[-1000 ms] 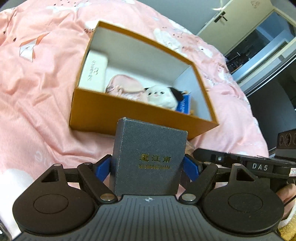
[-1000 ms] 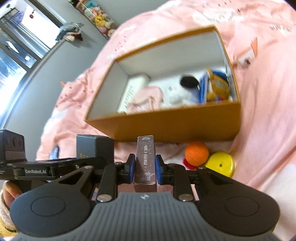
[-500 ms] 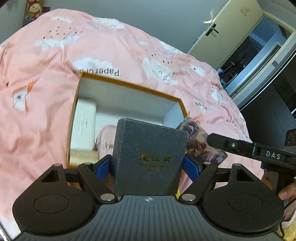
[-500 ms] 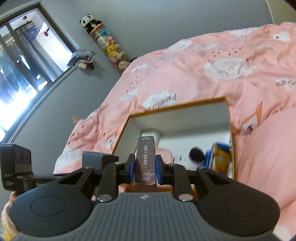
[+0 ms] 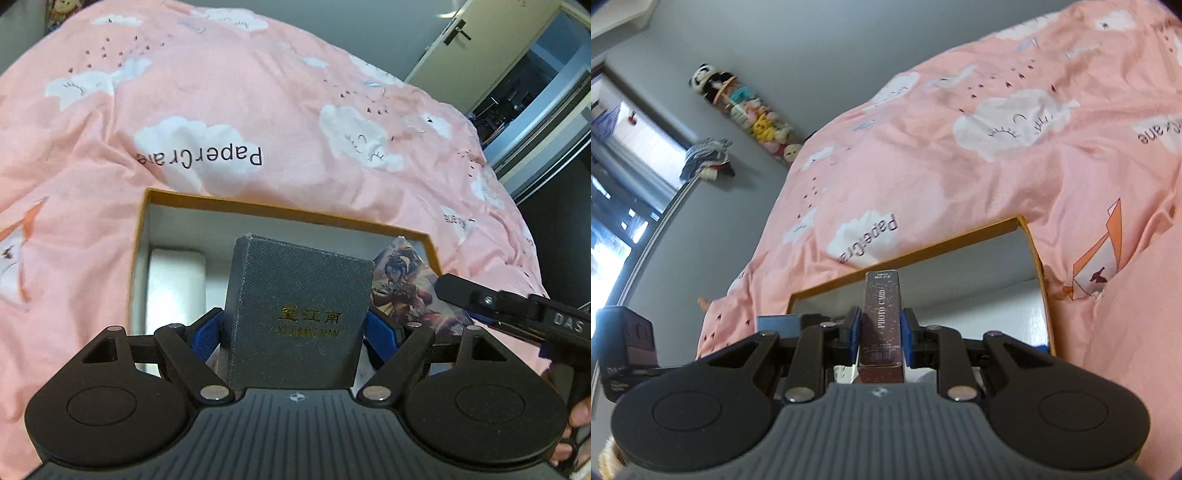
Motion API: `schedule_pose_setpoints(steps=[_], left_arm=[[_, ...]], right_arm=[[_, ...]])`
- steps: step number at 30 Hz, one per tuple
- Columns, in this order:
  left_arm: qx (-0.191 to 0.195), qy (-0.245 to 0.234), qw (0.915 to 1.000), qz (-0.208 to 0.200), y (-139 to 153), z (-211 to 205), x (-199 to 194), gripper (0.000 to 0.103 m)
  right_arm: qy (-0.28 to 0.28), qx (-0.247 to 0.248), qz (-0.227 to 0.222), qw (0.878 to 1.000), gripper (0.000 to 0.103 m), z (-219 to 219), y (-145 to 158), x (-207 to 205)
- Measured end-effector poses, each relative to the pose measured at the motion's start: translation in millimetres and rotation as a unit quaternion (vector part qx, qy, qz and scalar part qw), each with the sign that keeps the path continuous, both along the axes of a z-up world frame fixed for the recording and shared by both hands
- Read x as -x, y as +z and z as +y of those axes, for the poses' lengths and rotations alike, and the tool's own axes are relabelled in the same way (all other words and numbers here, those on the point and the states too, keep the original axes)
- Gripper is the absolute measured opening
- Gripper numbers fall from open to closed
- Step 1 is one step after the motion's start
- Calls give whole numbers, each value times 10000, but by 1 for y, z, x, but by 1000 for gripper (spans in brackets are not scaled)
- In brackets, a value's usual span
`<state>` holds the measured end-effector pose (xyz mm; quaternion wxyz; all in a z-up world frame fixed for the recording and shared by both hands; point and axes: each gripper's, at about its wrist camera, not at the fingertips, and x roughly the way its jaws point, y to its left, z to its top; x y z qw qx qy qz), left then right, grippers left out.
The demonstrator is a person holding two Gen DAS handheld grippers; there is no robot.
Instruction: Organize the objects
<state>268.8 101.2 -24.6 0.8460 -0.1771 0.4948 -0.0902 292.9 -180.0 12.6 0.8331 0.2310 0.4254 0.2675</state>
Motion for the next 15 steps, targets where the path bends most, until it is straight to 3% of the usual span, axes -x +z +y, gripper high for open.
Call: schedule_pose_setpoints(steps=[6, 15], left_arm=[[318, 197, 9992, 143, -37, 0, -29, 94], [-77, 222, 9979, 601, -66, -8, -51, 95]], right_arm=[[-98, -19, 162, 9998, 24, 2, -19, -24], [-192, 80, 395, 9990, 24, 4, -47, -43]])
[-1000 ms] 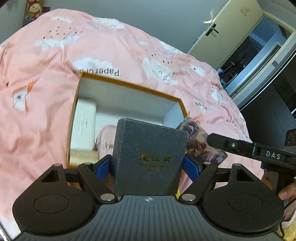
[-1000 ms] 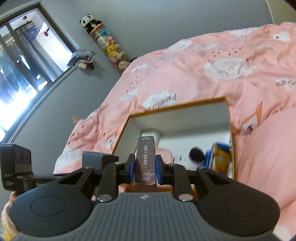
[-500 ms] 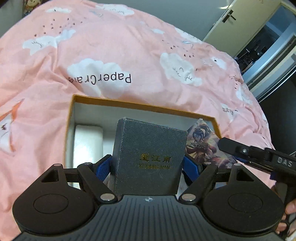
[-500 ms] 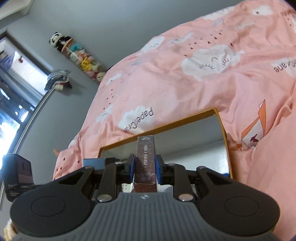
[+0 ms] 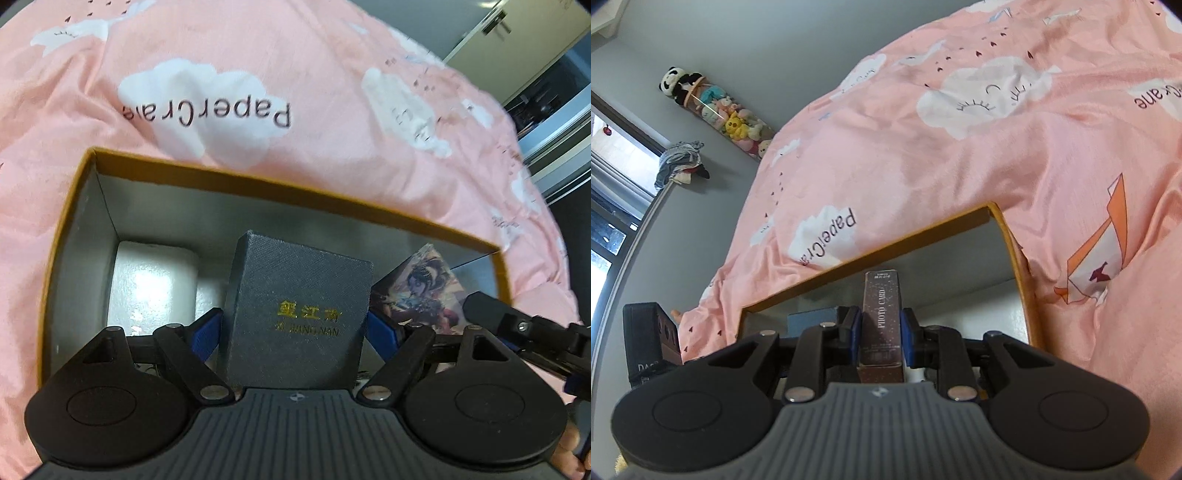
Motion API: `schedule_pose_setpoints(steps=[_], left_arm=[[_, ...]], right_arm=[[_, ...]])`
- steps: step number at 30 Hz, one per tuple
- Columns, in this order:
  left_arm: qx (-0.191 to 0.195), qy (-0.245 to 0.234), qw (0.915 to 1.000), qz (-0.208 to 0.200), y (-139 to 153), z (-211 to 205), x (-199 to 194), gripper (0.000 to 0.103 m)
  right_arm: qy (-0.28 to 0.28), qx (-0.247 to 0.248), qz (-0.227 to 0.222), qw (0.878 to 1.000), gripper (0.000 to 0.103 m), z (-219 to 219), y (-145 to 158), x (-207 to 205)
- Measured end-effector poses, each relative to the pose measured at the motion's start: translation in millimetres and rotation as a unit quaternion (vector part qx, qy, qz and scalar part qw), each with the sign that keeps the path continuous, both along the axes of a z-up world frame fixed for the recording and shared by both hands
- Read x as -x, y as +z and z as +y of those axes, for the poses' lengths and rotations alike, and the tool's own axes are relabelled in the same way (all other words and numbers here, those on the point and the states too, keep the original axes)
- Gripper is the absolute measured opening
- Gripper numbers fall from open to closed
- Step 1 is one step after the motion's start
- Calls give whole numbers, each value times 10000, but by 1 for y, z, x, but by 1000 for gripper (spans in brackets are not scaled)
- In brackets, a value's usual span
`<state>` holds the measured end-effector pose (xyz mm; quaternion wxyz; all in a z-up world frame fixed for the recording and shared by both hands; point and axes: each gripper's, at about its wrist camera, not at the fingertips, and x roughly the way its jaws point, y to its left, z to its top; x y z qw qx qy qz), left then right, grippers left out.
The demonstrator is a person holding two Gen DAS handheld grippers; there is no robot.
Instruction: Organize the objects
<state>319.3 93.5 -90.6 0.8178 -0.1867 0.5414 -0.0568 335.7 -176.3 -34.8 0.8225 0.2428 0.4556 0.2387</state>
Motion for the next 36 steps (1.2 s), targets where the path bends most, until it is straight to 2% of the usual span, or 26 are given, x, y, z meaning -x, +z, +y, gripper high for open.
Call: schedule_pose_setpoints(steps=[8, 14, 17, 21, 24, 25, 27, 28, 30, 34, 36], left_arm=[[-486, -12, 9986, 212, -11, -10, -7, 95], [-1372, -251, 9902, 25, -12, -29, -3, 94], [-1519, -341, 9878, -47, -11, -34, 0, 93], [-1331, -355, 9901, -267, -5, -31, 5, 93], [-1307, -283, 9910, -94, -8, -30, 1, 93], [-1147, -150, 9933, 64, -10, -28, -3, 93], [-497, 335, 9975, 381, -16, -9, -8, 93], [-202, 542, 9968, 544, -19, -1, -10, 93], [113, 729, 9949, 687, -24, 9, -11, 93], [122, 875, 9948, 516, -20, 12, -7, 93], [-137, 656, 9969, 421, -15, 6, -6, 93]], right_arm=[[-8, 71, 85, 9999, 24, 3, -10, -3], [-7, 67, 94, 9999, 24, 1, -11, -3], [5, 87, 81, 9999, 24, 1, -10, -3], [7, 90, 92, 9999, 24, 1, -11, -4], [8, 94, 103, 9999, 24, 2, -11, -4], [3, 94, 107, 9999, 24, 1, -11, -4], [-3, 99, 121, 9999, 24, 2, -12, -4], [0, 96, 132, 9999, 24, 2, -12, -5], [-5, 86, 161, 9998, 24, 2, -12, -6], [-5, 93, 162, 9998, 24, 2, -12, -6], [-6, 101, 163, 9998, 24, 2, -12, -6]])
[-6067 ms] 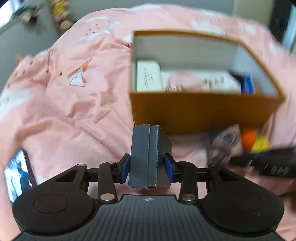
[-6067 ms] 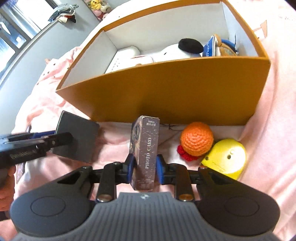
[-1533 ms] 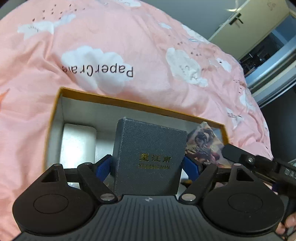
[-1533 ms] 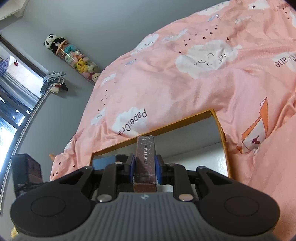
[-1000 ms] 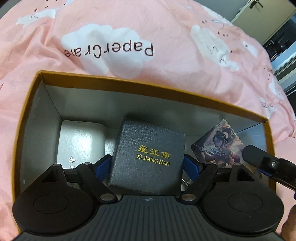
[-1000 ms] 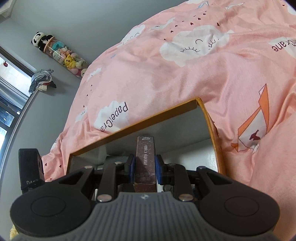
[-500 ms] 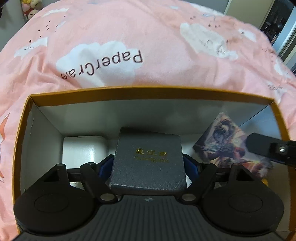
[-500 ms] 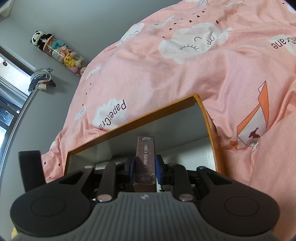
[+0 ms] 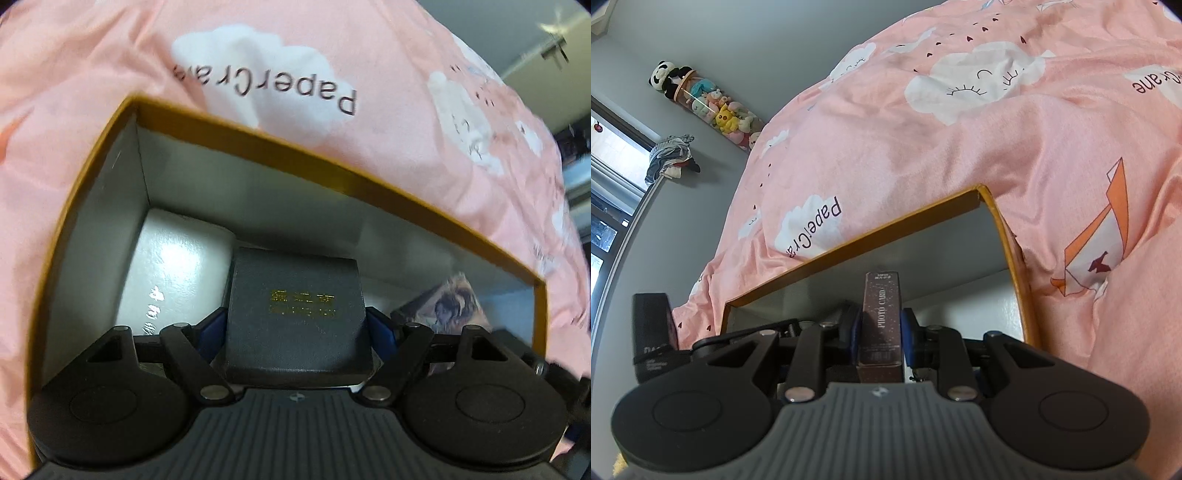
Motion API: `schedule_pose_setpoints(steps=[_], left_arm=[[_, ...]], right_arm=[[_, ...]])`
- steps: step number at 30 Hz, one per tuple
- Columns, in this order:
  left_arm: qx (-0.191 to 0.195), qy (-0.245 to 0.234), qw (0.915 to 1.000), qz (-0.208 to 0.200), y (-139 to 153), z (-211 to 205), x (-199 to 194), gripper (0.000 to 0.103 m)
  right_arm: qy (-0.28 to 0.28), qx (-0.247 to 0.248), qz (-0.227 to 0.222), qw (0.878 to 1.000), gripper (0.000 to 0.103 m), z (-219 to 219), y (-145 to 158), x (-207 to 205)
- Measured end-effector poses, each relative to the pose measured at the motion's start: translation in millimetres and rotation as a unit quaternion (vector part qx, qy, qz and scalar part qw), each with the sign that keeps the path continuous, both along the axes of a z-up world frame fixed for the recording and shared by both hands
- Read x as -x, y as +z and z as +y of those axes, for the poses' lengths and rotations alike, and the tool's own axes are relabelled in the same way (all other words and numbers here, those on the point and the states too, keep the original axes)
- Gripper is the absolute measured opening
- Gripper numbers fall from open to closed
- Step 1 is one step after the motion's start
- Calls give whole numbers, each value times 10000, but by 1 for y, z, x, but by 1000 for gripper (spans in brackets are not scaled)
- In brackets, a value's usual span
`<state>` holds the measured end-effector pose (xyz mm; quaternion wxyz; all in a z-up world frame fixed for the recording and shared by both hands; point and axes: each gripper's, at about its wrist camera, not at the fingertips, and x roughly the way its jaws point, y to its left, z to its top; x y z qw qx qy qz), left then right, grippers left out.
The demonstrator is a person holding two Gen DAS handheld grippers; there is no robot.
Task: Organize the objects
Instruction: 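Release the grey box in the orange box with the left tool while the right tool lowers the card box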
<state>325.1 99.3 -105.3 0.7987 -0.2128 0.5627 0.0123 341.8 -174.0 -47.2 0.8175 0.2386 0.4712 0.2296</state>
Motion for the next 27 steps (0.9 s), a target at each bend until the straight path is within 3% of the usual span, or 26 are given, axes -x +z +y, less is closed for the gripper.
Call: schedule_pose_setpoints(steps=[2, 5, 10, 17, 23, 27], left_arm=[[-473, -602, 9971, -25, 3, -13, -5, 93], [-912, -947, 9913, -46, 3, -28, -7, 93], [-2013, -1673, 9648, -267, -2, -64, -3, 93], [-1603, -1815, 9701, -151, -6, -54, -6, 91], [-1395, -1879, 9722, -106, -5, -48, -13, 91], [-1148, -1786, 9771, -136, -2, -41, -13, 92]], right_arm=[[8, 6, 5, 10000, 24, 1, 0, -1], [26, 27, -3, 10000, 24, 2, 0, 0], [29, 20, 3, 10000, 24, 2, 1, 0], [403, -218, -40, 9989, 24, 4, 7, -6], [1181, 196, -546, 9913, 24, 22, 24, -10], [1657, 520, -532, 9834, 24, 35, 21, -20]])
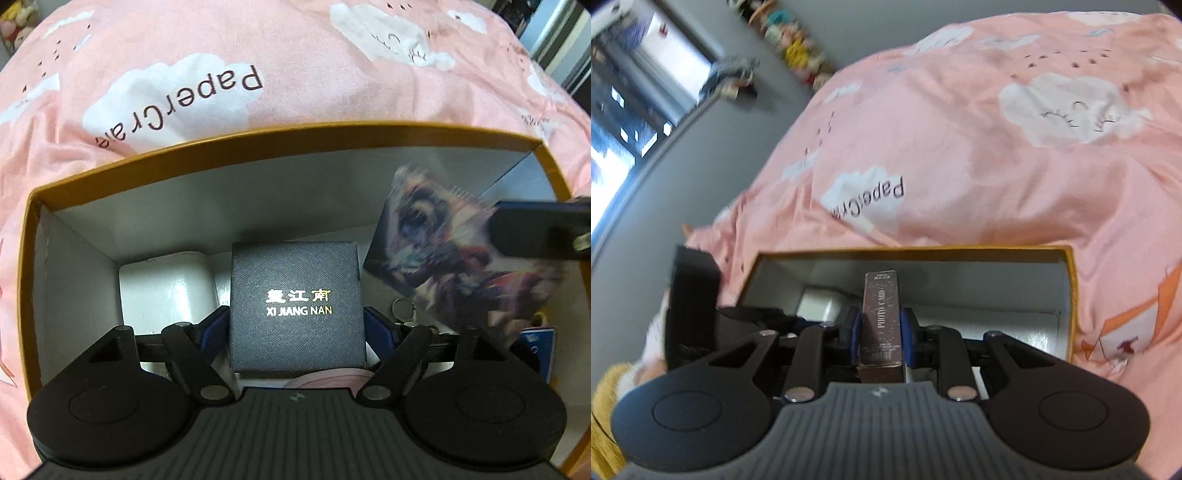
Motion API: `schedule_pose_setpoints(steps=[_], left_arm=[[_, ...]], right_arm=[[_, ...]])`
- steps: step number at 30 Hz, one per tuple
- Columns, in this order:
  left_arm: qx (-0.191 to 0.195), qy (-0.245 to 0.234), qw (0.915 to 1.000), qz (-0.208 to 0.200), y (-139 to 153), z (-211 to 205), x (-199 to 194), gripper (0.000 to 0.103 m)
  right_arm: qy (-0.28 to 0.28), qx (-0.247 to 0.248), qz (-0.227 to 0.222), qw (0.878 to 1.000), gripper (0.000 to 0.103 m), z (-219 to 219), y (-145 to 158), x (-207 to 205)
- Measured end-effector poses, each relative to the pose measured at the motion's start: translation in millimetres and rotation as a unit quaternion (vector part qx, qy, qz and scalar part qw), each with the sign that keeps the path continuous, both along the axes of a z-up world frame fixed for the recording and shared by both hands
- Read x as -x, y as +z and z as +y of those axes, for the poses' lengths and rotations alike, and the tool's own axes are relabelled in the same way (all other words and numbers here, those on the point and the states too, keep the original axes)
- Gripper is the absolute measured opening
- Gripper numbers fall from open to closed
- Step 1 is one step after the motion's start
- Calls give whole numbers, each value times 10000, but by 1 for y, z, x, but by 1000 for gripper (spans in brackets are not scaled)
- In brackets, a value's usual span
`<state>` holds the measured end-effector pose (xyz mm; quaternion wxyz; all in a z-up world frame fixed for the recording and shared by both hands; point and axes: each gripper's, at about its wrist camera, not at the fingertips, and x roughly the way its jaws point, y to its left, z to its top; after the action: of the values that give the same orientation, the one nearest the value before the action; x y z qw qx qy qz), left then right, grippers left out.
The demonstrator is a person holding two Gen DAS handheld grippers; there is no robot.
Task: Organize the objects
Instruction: 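Release the grey box in the orange box with the left tool while the right tool lowers the card box, then lower the photo card box into the orange box and open the right tool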
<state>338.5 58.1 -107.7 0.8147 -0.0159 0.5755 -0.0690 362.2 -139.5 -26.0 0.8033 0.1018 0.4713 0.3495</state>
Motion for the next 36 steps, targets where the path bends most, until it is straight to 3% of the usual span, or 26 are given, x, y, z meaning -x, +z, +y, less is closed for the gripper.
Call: schedule_pose_setpoints(steps=[10, 16, 17, 22, 27, 36], left_arm=[[537, 295, 9981, 64, 7, 25, 1, 87], [856, 416, 9955, 8, 20, 26, 11, 56], [814, 442, 9957, -7, 20, 25, 10, 50], [678, 468, 9965, -132, 19, 24, 17, 38], [541, 497, 9970, -229, 22, 34, 29, 37], [654, 546, 9959, -291, 21, 36, 34, 37]], right_arm=[[156, 419, 97, 9990, 24, 18, -16, -10], [-191, 339, 357, 9986, 24, 12, -22, -12], [-349, 261, 475, 9979, 24, 9, -24, -13], [-1177, -316, 1075, 9867, 24, -14, -37, -13], [-1848, -1442, 1842, 9545, 24, -28, -52, -6], [-2153, -741, 1240, 9658, 24, -4, -56, 10]])
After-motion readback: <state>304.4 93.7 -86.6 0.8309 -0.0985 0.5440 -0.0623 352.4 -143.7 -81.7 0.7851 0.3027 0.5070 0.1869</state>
